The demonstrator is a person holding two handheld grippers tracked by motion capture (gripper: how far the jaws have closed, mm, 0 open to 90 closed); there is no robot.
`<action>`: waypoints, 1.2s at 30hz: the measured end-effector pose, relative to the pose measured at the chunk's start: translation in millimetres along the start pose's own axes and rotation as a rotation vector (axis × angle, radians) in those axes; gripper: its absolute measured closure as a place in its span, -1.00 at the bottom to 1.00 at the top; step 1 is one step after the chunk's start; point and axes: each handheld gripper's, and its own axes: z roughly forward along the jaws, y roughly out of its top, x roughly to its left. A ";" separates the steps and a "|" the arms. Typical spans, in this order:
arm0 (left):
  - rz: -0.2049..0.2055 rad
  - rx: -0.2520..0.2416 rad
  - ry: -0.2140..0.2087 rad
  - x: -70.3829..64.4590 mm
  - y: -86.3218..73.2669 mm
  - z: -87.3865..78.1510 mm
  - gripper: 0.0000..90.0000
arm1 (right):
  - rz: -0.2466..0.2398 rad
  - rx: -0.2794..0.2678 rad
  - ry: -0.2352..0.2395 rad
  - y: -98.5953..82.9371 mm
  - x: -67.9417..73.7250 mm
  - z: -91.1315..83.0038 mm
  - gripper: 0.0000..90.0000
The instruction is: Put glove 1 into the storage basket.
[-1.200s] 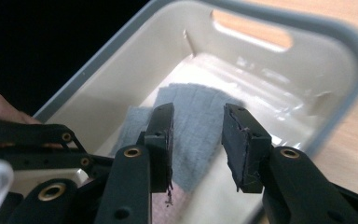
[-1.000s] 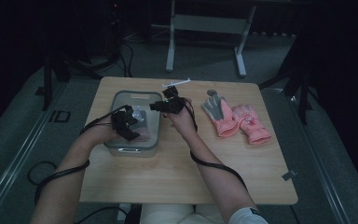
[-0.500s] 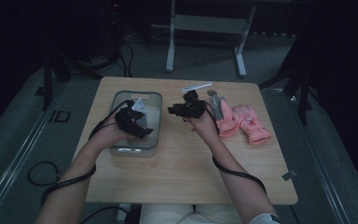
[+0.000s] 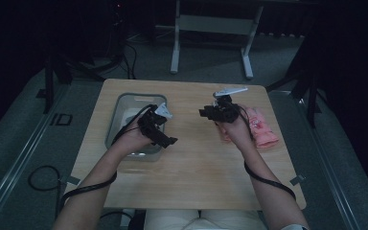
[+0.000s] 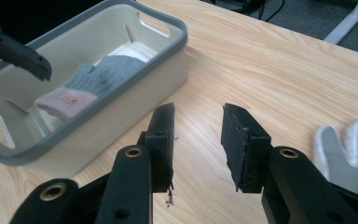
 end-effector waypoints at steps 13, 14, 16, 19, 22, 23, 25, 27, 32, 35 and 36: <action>0.022 -0.064 -0.049 -45.2 5.4 25.8 -0.99 | -0.007 -0.007 -0.075 -23.5 -36.4 -21.0 0.39; 0.026 -0.064 -0.050 -49.7 3.9 28.0 -0.99 | -0.007 -0.003 -0.084 -25.4 -39.2 -21.2 0.39; -0.004 -0.069 -0.052 -58.6 0.7 31.8 -0.99 | -0.010 0.007 -0.097 -29.3 -43.8 -22.0 0.39; -0.050 -0.080 -0.055 -71.9 -6.7 38.1 -0.99 | -0.015 0.010 -0.111 -34.2 -51.7 -24.0 0.39; -0.056 -0.066 -0.046 -82.7 -17.6 45.2 -0.99 | -0.004 0.022 -0.130 -36.8 -62.0 -25.2 0.40; -0.061 -0.075 -0.050 -85.7 -22.0 47.5 -0.99 | 0.006 0.027 -0.133 -37.5 -65.2 -25.1 0.42; -0.067 -0.066 -0.055 -91.0 -30.0 52.1 -0.99 | 0.017 0.056 -0.126 -39.0 -71.9 -22.8 0.42; -0.073 -0.067 -0.065 -95.5 -38.5 55.7 -0.99 | 0.006 0.080 -0.134 -40.4 -76.1 -18.7 0.41; -0.072 -0.064 -0.029 -109.9 -55.7 65.5 -0.99 | -0.007 0.089 -0.151 -41.7 -86.5 -11.1 0.39; -0.071 -0.062 -0.002 -115.7 -63.8 69.4 -0.99 | -0.008 0.099 -0.167 -42.7 -95.0 -5.6 0.38; -0.063 -0.071 0.013 -118.0 -66.6 70.2 -0.99 | -0.007 0.107 -0.171 -43.3 -97.9 -3.1 0.39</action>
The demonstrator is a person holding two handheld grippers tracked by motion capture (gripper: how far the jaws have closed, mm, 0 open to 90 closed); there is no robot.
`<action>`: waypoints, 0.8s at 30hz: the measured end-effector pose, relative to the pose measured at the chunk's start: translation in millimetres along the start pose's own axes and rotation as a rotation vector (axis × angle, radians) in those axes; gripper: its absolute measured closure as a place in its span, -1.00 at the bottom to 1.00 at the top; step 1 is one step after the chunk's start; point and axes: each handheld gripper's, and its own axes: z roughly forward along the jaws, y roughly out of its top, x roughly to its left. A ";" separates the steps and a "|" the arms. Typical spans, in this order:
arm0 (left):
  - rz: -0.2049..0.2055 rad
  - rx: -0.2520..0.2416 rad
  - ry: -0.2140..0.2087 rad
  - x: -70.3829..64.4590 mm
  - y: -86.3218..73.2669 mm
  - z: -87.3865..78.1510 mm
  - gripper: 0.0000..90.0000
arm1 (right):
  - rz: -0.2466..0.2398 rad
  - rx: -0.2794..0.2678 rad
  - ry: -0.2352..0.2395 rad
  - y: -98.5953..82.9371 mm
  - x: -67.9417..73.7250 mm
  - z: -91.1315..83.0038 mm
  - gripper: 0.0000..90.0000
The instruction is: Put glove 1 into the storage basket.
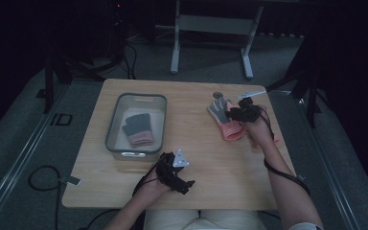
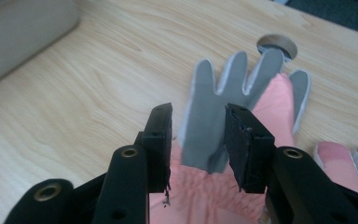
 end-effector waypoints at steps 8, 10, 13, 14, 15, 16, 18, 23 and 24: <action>-0.012 -0.020 0.043 -11.9 -17.1 1.7 -0.99 | -0.038 0.044 -0.018 5.4 -6.1 25.3 0.33; -0.009 -0.031 0.054 -14.4 -19.9 0.9 -0.99 | -0.043 0.052 -0.022 8.5 -6.7 30.4 0.33; -0.012 -0.033 0.038 -15.2 -21.6 0.4 -0.99 | -0.072 0.083 -0.055 11.0 -7.2 38.7 0.33; -0.022 -0.042 0.037 -15.0 -22.3 -0.3 -0.98 | -0.067 0.086 -0.048 11.1 -8.2 41.3 0.33; -0.029 -0.044 0.037 -14.7 -22.7 -1.1 -0.99 | -0.060 0.091 -0.043 10.6 -8.9 43.6 0.32; -0.035 -0.048 0.041 -14.5 -23.1 -2.0 -0.99 | -0.065 0.101 -0.042 9.8 -9.8 46.3 0.30; -0.041 -0.061 0.040 -13.6 -24.0 -3.8 -0.99 | -0.062 0.122 -0.038 7.0 -10.0 52.2 0.28; -0.055 -0.056 0.022 -10.4 -25.3 -5.9 -0.99 | -0.102 0.168 -0.064 0.0 -10.3 65.0 0.32; -0.051 -0.051 0.022 -10.4 -25.6 -5.6 -0.98 | -0.107 0.172 -0.065 -0.5 -9.6 66.8 0.32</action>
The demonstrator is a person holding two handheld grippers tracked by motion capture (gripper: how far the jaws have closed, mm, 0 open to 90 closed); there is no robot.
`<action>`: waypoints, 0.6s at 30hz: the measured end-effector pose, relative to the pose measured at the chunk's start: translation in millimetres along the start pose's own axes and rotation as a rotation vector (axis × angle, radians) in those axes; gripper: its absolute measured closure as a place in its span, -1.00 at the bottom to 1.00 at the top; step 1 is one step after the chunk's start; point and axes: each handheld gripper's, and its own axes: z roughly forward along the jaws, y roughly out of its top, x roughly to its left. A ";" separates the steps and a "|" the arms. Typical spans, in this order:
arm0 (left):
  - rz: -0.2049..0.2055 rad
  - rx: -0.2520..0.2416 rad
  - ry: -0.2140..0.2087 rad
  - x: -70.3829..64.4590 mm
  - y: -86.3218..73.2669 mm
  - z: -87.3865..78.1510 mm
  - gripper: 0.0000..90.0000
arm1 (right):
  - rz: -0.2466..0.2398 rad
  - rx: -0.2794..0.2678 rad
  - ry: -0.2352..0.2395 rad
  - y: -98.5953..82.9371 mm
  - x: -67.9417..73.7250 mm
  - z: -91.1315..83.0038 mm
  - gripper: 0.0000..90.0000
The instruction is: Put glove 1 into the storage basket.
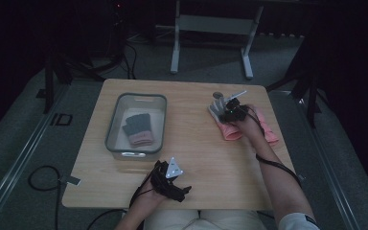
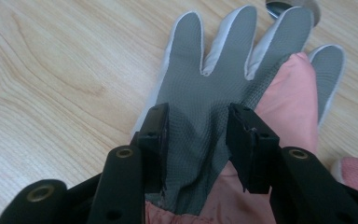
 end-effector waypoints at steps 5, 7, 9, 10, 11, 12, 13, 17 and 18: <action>0.016 0.004 0.001 -1.3 -1.3 2.2 -0.99 | 0.008 0.012 0.029 -2.3 -0.3 8.0 0.55; 0.029 0.012 0.005 -2.6 -1.4 3.6 -0.99 | 0.036 0.012 0.032 -3.0 -0.8 8.5 0.66; 0.037 0.016 0.005 -3.1 -1.4 4.4 -0.99 | 0.085 0.016 0.036 -3.2 -0.4 7.9 0.75; 0.038 0.018 0.006 -2.9 -1.2 4.4 -0.99 | 0.115 0.022 0.038 -3.2 0.2 6.8 0.83; 0.034 0.014 0.007 -2.8 -1.1 4.3 -0.99 | 0.140 0.020 0.037 -3.3 0.9 5.4 0.89; 0.030 0.010 0.005 -2.3 -1.1 3.9 -0.99 | 0.159 0.015 0.033 -3.4 1.8 3.5 0.93; 0.027 0.006 0.006 -2.0 -1.2 3.6 -0.99 | 0.175 0.007 0.029 -3.4 2.5 1.4 0.94; 0.026 0.005 0.012 -1.1 -1.5 2.6 -0.99 | 0.258 -0.054 0.042 -3.3 6.4 -15.7 0.97; 0.028 0.005 0.015 -1.2 -1.6 2.5 -0.99 | 0.264 -0.067 0.046 -3.0 9.3 -21.8 0.97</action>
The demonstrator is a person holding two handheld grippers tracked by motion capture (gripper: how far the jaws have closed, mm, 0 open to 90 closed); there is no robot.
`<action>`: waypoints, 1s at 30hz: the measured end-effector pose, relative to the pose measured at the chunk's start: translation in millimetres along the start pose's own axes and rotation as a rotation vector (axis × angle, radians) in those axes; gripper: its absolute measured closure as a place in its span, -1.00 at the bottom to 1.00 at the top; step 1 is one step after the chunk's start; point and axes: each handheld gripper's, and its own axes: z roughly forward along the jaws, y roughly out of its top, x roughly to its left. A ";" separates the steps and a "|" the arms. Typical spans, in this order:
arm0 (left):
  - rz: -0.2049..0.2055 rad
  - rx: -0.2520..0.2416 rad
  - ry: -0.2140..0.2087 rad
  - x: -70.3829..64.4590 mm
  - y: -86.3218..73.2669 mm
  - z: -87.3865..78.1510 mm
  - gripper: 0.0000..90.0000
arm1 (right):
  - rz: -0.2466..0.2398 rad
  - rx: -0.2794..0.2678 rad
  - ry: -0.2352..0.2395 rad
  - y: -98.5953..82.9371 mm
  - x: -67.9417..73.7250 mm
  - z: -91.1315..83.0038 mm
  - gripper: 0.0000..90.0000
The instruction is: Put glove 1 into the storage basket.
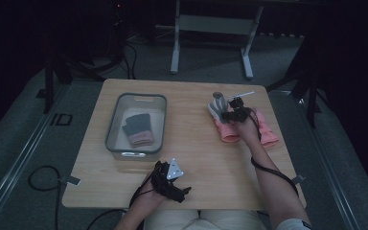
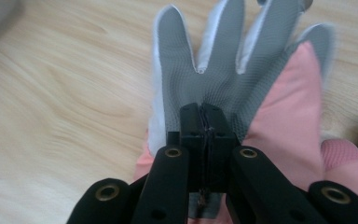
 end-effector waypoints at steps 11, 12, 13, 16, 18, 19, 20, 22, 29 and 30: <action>0.017 -0.015 0.006 -2.9 0.9 -1.4 -0.99 | 0.046 -0.193 0.019 -15.7 57.3 -94.7 0.97; 0.022 -0.015 0.007 -3.2 0.9 -1.4 -0.99 | 0.054 -0.203 0.022 -18.7 61.5 -101.7 0.97; 0.025 -0.012 0.007 -3.4 0.9 -1.1 -0.99 | 0.066 -0.222 0.024 -22.0 65.9 -108.7 0.97; 0.043 -0.013 0.022 -4.1 0.8 -0.5 -0.99 | 0.087 -0.266 0.021 -34.7 82.6 -124.1 0.97; 0.054 -0.026 0.031 -5.3 0.5 -1.6 -0.99 | 0.099 -0.279 0.021 -44.6 92.2 -127.2 0.97; 0.053 -0.029 0.031 -5.4 0.5 -2.4 -0.99 | 0.114 -0.283 0.026 -49.5 95.1 -127.2 0.97; 0.054 -0.035 0.034 -5.3 0.4 -3.0 -0.99 | 0.131 -0.280 0.038 -53.8 97.8 -126.3 0.97; 0.052 -0.036 0.026 -4.5 0.2 -3.5 -0.99 | 0.151 -0.277 0.043 -60.8 101.9 -123.3 0.97; 0.063 -0.050 0.046 -5.6 0.3 -5.1 -0.99 | 0.145 -0.225 -0.045 -84.3 111.3 -98.2 0.97; 0.059 -0.055 0.046 -5.5 0.4 -5.7 -0.98 | 0.147 -0.213 -0.055 -87.4 111.9 -92.5 0.97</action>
